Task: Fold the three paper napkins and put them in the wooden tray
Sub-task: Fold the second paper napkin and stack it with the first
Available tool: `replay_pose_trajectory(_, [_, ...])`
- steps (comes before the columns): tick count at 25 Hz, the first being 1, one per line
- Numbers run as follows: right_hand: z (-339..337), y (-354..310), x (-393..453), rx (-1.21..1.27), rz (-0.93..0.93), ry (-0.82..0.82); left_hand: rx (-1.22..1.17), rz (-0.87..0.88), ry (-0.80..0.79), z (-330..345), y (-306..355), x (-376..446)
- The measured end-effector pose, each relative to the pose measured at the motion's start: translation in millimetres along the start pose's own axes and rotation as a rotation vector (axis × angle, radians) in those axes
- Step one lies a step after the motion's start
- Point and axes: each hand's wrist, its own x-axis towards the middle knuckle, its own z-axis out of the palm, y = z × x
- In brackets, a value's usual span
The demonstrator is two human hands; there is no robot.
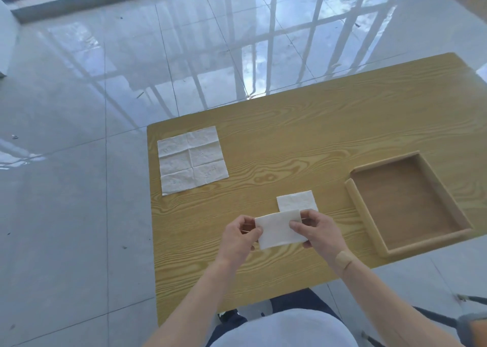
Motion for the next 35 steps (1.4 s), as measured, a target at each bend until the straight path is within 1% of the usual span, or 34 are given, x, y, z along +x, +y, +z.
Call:
replay_pose_trajectory(4, [-30.8, 1.8, 24.9, -0.032, 0.000, -0.018, -0.061, -0.079, 0.057, 28.7, 10.4, 14.2])
replay_pose_trajectory(11, [-60.1, 9.8, 59.2, -0.069, 0.068, -0.016, -0.102, -0.135, 0.129, 61.3, 17.6, 28.1])
replay_pose_trajectory(20, [-72.7, 19.8, 91.5, -0.155, 0.112, -0.036, -0.032, -0.149, 0.128, 78.4, 21.6, 63.0])
replay_pose_trajectory(27, [-72.6, 19.1, 109.6, -0.235, 0.119, 0.009, -0.019, -0.201, 0.141, 84.3, 14.4, 82.4])
replay_pose_trajectory(35, [-75.2, 20.1, 112.5, -0.329, 0.130, 0.037, 0.019, -0.174, 0.179, 88.2, 4.8, 92.5])
